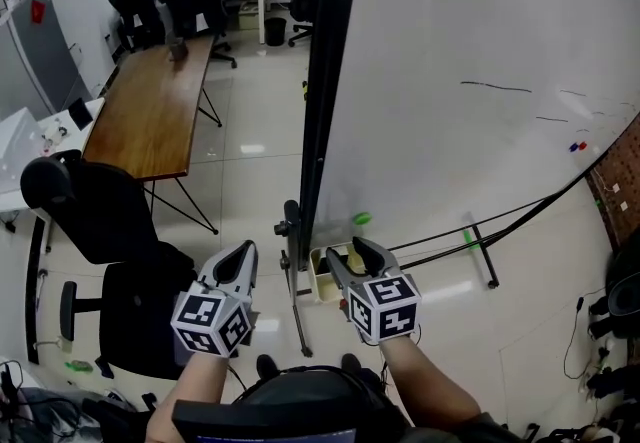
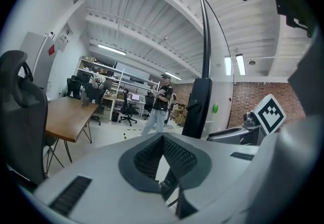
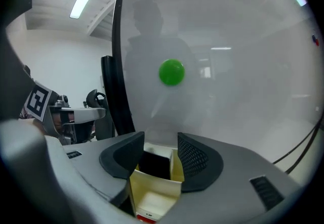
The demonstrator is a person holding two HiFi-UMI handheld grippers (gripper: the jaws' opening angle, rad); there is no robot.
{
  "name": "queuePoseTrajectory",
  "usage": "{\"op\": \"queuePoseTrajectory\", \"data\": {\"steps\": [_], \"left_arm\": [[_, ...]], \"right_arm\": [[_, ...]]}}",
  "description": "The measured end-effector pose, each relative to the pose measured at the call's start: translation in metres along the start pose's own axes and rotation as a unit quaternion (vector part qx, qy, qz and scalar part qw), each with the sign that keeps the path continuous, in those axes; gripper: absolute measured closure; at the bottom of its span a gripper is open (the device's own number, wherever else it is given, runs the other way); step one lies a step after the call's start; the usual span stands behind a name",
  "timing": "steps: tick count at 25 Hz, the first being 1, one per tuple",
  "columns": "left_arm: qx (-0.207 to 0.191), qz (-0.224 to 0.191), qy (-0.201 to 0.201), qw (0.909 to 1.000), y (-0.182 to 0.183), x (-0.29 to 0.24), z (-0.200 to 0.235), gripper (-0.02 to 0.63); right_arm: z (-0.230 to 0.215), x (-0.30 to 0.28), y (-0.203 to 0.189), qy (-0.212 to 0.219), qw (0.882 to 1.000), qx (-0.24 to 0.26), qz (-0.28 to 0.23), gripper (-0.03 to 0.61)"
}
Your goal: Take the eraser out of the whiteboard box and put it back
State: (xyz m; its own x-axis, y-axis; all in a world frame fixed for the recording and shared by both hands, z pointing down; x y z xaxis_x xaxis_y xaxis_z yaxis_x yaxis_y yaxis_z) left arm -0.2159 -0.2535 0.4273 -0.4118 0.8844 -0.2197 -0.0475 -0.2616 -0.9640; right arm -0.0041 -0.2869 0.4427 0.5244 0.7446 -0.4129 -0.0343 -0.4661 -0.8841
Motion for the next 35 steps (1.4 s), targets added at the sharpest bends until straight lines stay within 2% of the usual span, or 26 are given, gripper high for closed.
{"op": "queuePoseTrajectory", "data": {"steps": [2,14,26,35], "left_arm": [[0.009,0.007,-0.001,0.9999,-0.008,-0.004,0.000,0.580],[0.027,0.019,0.001,0.9995,-0.030,-0.009,0.002,0.580],[0.030,0.002,-0.021,0.9993,-0.023,0.000,0.002,0.580],[0.026,-0.002,-0.027,0.9993,-0.020,0.008,-0.004,0.580]], "right_arm": [[-0.001,-0.005,-0.005,-0.003,1.000,0.000,0.006,0.333],[0.006,-0.008,-0.015,-0.043,0.999,-0.020,0.022,0.331],[0.014,-0.016,-0.025,-0.078,0.994,-0.044,0.060,0.318],[0.015,-0.018,-0.026,-0.096,0.993,-0.033,0.066,0.313]]}}
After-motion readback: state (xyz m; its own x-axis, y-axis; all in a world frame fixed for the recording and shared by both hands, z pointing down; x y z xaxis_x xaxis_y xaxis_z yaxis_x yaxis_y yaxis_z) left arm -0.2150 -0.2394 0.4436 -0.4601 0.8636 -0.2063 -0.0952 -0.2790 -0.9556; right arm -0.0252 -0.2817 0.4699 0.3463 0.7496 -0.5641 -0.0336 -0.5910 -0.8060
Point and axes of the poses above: the fingertips, and each gripper's own axes: x backward along the fingers, z to its left, y out of its top, the point moved 6 cm from there along x, backward along the fingers, and after that the axes turned 5 degrees about -x, right-handed, at the moved point
